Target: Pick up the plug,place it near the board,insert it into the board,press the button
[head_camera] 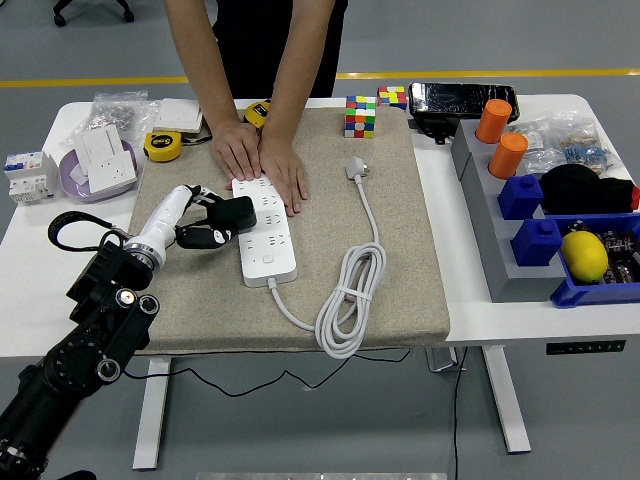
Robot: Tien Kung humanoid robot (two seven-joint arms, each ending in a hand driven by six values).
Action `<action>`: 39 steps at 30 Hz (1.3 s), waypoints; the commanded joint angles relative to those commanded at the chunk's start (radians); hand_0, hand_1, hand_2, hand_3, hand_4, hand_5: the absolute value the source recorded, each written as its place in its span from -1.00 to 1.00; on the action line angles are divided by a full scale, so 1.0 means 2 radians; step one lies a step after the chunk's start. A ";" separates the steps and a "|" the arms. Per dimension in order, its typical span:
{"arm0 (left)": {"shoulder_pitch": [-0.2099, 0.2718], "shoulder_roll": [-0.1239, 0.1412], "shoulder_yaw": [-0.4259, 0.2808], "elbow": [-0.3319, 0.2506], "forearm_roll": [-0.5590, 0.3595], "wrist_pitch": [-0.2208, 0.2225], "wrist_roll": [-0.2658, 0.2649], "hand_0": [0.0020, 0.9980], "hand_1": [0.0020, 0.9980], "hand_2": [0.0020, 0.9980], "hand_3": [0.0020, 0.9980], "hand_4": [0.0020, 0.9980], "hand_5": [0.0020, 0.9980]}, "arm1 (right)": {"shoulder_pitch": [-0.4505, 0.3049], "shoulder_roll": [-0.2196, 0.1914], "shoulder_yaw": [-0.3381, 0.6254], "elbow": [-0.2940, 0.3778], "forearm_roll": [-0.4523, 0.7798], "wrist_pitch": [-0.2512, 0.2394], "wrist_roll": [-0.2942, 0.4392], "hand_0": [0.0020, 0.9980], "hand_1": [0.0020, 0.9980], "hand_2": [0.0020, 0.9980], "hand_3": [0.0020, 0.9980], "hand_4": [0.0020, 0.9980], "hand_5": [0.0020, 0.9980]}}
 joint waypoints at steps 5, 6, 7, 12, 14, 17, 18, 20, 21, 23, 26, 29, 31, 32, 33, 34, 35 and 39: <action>0.003 0.000 -0.003 -0.008 -0.007 -0.001 -0.002 0.76 0.70 0.12 -0.34 0.02 -0.94 | 0.000 0.000 0.000 0.000 0.001 0.000 0.000 0.65 0.51 0.51 0.56 1.00 0.63; 0.003 0.000 -0.004 -0.009 -0.009 -0.001 -0.002 0.76 0.69 0.11 -0.35 -0.03 -0.93 | 0.000 0.000 0.001 0.000 0.001 0.000 0.000 0.65 0.51 0.50 0.56 1.00 0.63; 0.004 0.000 -0.005 -0.011 -0.011 -0.002 -0.003 0.76 0.69 0.11 -0.35 -0.03 -0.93 | 0.000 0.000 0.001 0.000 0.001 0.000 0.000 0.65 0.51 0.50 0.56 1.00 0.63; 0.008 0.000 -0.008 -0.020 -0.018 -0.004 -0.004 0.76 0.69 0.11 -0.36 -0.06 -0.92 | -0.001 0.001 0.001 0.000 0.002 -0.001 0.000 0.65 0.51 0.50 0.56 1.00 0.62; 0.010 0.000 -0.009 -0.024 -0.018 -0.004 -0.005 0.76 0.69 0.11 -0.36 -0.06 -0.92 | -0.001 0.001 0.001 0.000 0.003 -0.001 0.000 0.65 0.51 0.50 0.56 1.00 0.62; 0.016 0.000 -0.020 -0.031 -0.018 -0.002 -0.005 0.76 0.69 0.11 -0.36 -0.06 -0.92 | -0.002 0.001 0.002 0.000 0.002 -0.001 0.000 0.65 0.51 0.50 0.56 1.00 0.62; 0.017 0.000 -0.025 -0.032 -0.018 -0.002 -0.005 0.75 0.69 0.11 -0.36 -0.07 -0.91 | -0.002 0.001 0.003 0.000 0.002 -0.001 0.000 0.65 0.51 0.50 0.56 1.00 0.62; 0.021 0.000 -0.035 -0.032 -0.018 -0.001 -0.005 0.75 0.69 0.11 -0.36 -0.07 -0.91 | -0.003 0.001 0.003 0.000 0.002 -0.001 -0.001 0.65 0.51 0.50 0.56 1.00 0.62; 0.022 0.000 -0.039 -0.031 -0.018 0.000 -0.005 0.75 0.69 0.11 -0.36 -0.07 -0.91 | -0.003 0.001 0.004 0.000 0.001 -0.001 -0.001 0.65 0.51 0.50 0.56 1.00 0.62; 0.027 0.000 -0.051 -0.030 -0.018 0.001 -0.006 0.75 0.69 0.11 -0.36 -0.07 -0.91 | -0.004 0.001 0.004 0.000 0.001 -0.001 -0.001 0.65 0.51 0.50 0.56 1.00 0.62; 0.032 0.000 -0.066 -0.024 -0.014 0.002 -0.007 0.76 0.69 0.12 -0.36 -0.05 -0.91 | -0.004 0.001 0.004 0.000 0.001 -0.001 -0.001 0.65 0.51 0.50 0.56 1.00 0.62; 0.038 0.000 -0.075 -0.016 -0.008 0.002 -0.008 0.76 0.69 0.12 -0.36 -0.05 -0.91 | -0.004 0.002 0.004 0.000 0.002 -0.001 0.000 0.65 0.51 0.50 0.56 1.00 0.62; 0.041 0.000 -0.078 -0.011 -0.008 0.003 -0.009 0.76 0.69 0.11 -0.34 -0.05 -0.91 | -0.004 0.002 0.004 0.000 0.002 -0.001 0.000 0.65 0.51 0.50 0.56 1.00 0.63; 0.043 0.000 -0.078 -0.008 -0.013 0.003 -0.011 0.76 0.69 0.11 -0.34 -0.05 -0.91 | -0.004 0.002 0.004 0.000 0.001 -0.001 0.000 0.65 0.51 0.50 0.56 1.00 0.63; 0.045 0.000 -0.077 -0.006 -0.019 0.003 -0.013 0.76 0.69 0.11 -0.34 -0.05 -0.91 | -0.004 0.002 0.004 0.000 0.001 -0.001 0.000 0.65 0.51 0.50 0.56 1.00 0.63; 0.047 0.000 -0.077 -0.004 -0.022 0.003 -0.016 0.76 0.69 0.11 -0.34 -0.05 -0.91 | -0.005 0.002 0.005 0.000 0.001 -0.001 -0.001 0.65 0.51 0.50 0.56 1.00 0.63; 0.049 0.000 -0.077 -0.003 -0.024 0.004 -0.017 0.76 0.69 0.11 -0.34 -0.05 -0.91 | -0.005 0.002 0.005 0.000 0.001 -0.001 -0.001 0.65 0.51 0.50 0.56 1.00 0.63; 0.053 0.000 -0.078 -0.004 -0.027 0.004 -0.021 0.76 0.68 0.11 -0.33 -0.03 -0.91 | -0.004 0.001 0.005 0.000 0.001 -0.001 -0.001 0.65 0.51 0.51 0.56 1.00 0.62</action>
